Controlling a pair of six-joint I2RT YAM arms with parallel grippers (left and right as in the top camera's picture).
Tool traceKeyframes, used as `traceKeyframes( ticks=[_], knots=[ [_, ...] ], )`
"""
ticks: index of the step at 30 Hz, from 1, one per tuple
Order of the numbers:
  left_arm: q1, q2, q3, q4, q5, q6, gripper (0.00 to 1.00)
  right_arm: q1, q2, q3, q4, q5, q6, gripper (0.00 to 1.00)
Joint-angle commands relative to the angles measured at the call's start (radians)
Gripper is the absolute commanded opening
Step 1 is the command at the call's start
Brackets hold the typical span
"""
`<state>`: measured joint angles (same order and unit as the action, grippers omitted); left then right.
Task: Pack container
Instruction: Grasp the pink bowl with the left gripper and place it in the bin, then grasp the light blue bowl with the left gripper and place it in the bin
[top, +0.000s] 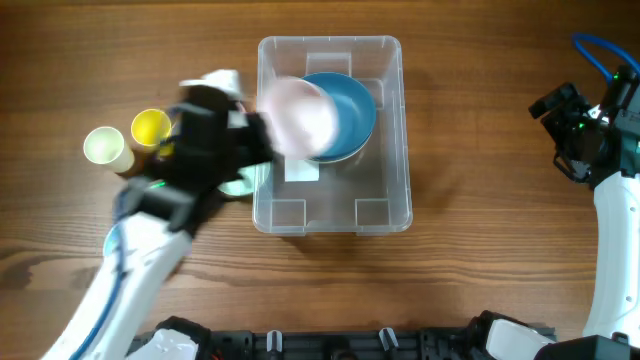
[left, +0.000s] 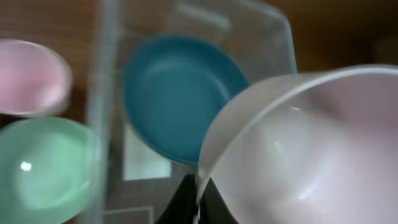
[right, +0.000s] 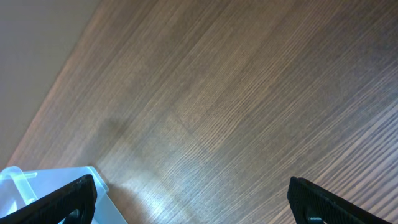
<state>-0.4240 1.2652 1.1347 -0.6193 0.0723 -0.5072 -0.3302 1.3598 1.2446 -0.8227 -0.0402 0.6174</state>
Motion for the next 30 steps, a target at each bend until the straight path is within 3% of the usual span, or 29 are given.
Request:
traceKeyframes(
  ticks=[1,5,11,17,21,27,30],
  knots=[
    [-0.126,0.164,0.01,0.069,-0.017,0.059,0.04,0.002,0.005,0.005,0.002,0.01,0.014,1.0],
    [-0.195,0.341,0.011,0.115,0.023,0.06,0.04,0.002,0.005,0.005,0.002,0.01,0.014,1.0],
    [-0.266,0.416,0.011,0.085,0.018,0.06,0.05,0.002,0.005,0.005,0.002,0.01,0.014,1.0],
    [-0.28,0.428,0.012,0.089,-0.022,0.059,0.2,0.002,0.005,0.005,0.002,0.01,0.014,1.0],
    [-0.278,0.403,0.053,0.06,-0.022,0.06,0.42,0.002,0.005,0.005,0.002,0.01,0.014,1.0],
    [-0.273,0.288,0.201,-0.169,-0.148,0.047,0.49,0.002,0.005,0.005,0.002,0.01,0.014,1.0],
    [-0.209,0.199,0.207,-0.344,-0.277,-0.063,0.47,0.002,0.005,0.005,0.002,0.01,0.014,1.0]
  ],
)
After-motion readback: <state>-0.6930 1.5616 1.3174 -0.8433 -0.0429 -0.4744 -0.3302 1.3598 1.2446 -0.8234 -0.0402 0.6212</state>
